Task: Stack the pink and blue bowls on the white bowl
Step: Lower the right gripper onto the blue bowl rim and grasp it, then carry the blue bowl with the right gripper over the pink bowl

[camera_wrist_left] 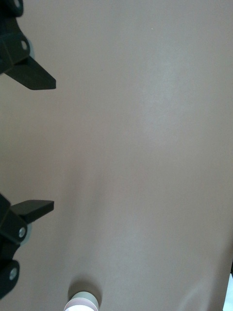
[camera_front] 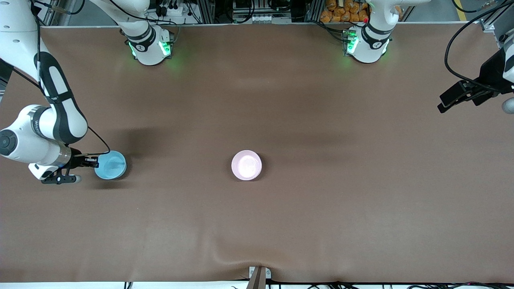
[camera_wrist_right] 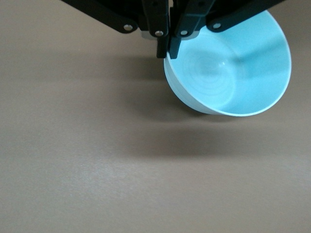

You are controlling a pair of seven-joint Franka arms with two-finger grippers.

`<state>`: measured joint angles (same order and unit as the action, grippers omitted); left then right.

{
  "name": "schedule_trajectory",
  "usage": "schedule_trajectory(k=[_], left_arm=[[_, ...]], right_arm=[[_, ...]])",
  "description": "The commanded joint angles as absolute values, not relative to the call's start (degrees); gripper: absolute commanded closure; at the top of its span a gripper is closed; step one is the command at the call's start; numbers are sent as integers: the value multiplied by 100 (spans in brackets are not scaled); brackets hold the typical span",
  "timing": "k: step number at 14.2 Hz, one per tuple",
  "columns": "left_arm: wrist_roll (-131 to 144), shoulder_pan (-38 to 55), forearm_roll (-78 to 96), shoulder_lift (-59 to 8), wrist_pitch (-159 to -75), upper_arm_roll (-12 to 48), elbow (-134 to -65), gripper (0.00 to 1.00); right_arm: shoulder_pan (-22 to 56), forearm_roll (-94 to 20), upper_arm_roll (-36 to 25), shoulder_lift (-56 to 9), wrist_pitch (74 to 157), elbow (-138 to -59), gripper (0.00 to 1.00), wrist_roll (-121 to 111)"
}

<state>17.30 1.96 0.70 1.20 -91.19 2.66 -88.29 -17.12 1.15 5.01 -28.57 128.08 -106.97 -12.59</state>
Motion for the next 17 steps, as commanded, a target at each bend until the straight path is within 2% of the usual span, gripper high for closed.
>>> schedule_trajectory(k=[1,4,6,12,17], left_arm=[[1688,264,115,220,-9079,272,-8895,0],[1688,237,114,220,-9062,281,-8895,0],[1688,220,114,220,-9062,281,-8903,0],[1670,211,167,264,-9062,290,-8868,0],[1670,220,167,238,-9062,281,-8868,0]], right_arm=[[-1407,1,606,-2725,11850,-10083,100,-495],[-1109,-763,1036,-2610,11777,-10002,100,733],[-644,-773,1256,-2619,11760,-9740,100,2006],[815,-765,1266,-2750,11847,-9300,100,4294],[1668,-765,1266,-2962,12154,-9106,100,5606]])
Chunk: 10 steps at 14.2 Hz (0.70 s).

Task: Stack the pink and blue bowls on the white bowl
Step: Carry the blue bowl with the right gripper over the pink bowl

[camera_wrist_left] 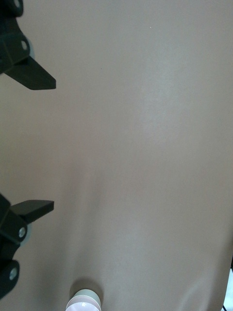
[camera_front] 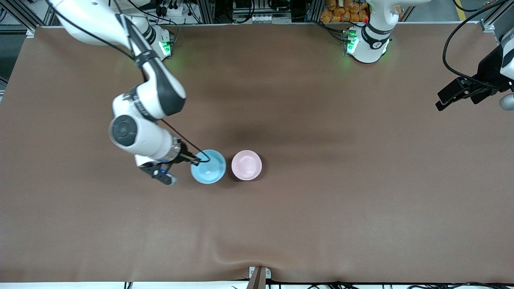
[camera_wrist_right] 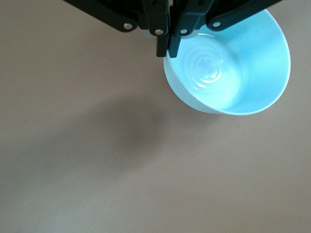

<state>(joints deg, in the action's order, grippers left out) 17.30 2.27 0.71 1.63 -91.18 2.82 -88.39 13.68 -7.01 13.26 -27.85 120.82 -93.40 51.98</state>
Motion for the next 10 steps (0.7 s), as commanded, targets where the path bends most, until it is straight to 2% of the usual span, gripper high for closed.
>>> schedule_trajectory(k=[1,5,10], left_arm=[[1679,255,176,229,-9062,290,-8877,0],[1679,264,167,211,-9062,377,-8868,0],[1688,272,167,193,-9062,413,-8868,0]], right_arm=[[1757,-756,1266,-3040,12251,-9105,100,5729],[2197,-677,1248,-3436,12884,-9105,100,6301],[2303,-563,1213,-3568,12920,-9158,100,6319]])
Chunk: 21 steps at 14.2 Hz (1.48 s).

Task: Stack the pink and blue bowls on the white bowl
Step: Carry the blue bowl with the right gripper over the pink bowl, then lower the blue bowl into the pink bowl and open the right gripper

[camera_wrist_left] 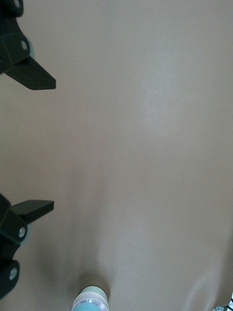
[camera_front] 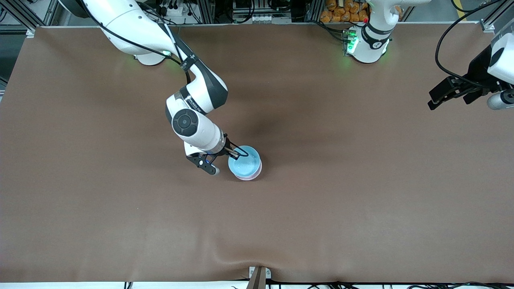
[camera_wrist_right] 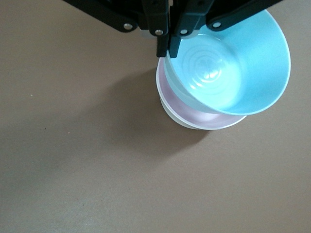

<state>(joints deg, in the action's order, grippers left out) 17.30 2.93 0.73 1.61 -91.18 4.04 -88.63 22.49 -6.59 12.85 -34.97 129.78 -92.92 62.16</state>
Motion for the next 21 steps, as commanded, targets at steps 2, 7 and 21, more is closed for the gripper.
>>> schedule_trajectory(k=[2,7,21], left_arm=[[1688,272,167,202,-9062,422,-8868,0],[1688,272,167,202,-9062,422,-8877,0],[1688,272,176,185,-9062,466,-8903,0]], right_arm=[[2311,-493,1213,-3673,12929,-9141,100,6363],[2408,-352,1213,-3779,13131,-9132,100,6539],[1741,9,1222,-3780,12876,-8140,0,6189]])
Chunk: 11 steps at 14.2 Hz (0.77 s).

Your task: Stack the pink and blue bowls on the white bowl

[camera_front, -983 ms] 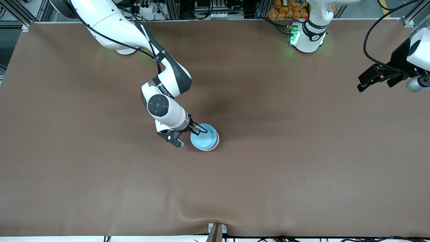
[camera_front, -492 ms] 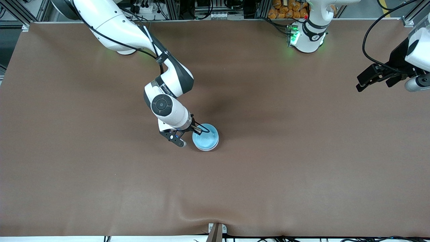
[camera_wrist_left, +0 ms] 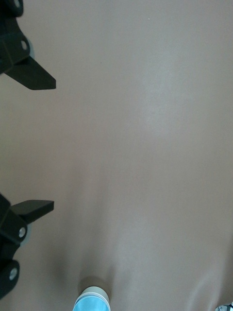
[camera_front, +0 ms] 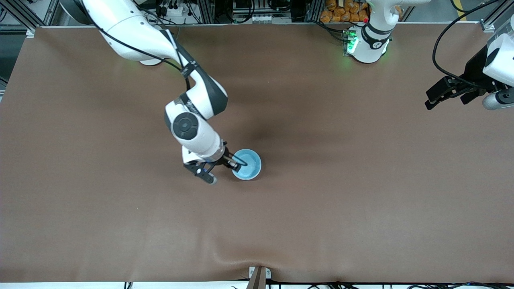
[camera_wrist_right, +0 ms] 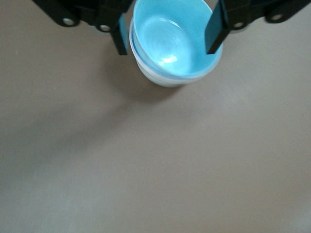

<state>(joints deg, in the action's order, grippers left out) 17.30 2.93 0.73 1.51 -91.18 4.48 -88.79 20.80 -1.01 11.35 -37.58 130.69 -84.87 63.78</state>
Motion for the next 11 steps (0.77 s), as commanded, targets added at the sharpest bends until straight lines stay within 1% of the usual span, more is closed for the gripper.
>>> schedule_trajectory(k=[1,4,5,7,9,11], left_arm=[[1679,264,167,185,-9062,466,-8903,0],[1679,264,167,167,-9062,466,-8903,0],[1679,264,167,167,-9062,466,-8903,0],[1679,255,176,167,-9062,466,-8903,0],[1679,255,167,167,-9062,466,-8903,0],[1679,255,167,167,-9062,466,-8912,0]], right_arm=[[1662,44,1204,-3753,12876,-8026,0,6040],[1109,359,1230,-3692,12850,-7814,0,5486],[933,430,1239,-3570,12676,-7813,0,5258],[547,553,1283,-3393,11896,-7779,0,4426],[283,589,1283,-3200,11034,-7542,0,3730],[-60,545,1309,-2989,10593,-7462,0,2913]])
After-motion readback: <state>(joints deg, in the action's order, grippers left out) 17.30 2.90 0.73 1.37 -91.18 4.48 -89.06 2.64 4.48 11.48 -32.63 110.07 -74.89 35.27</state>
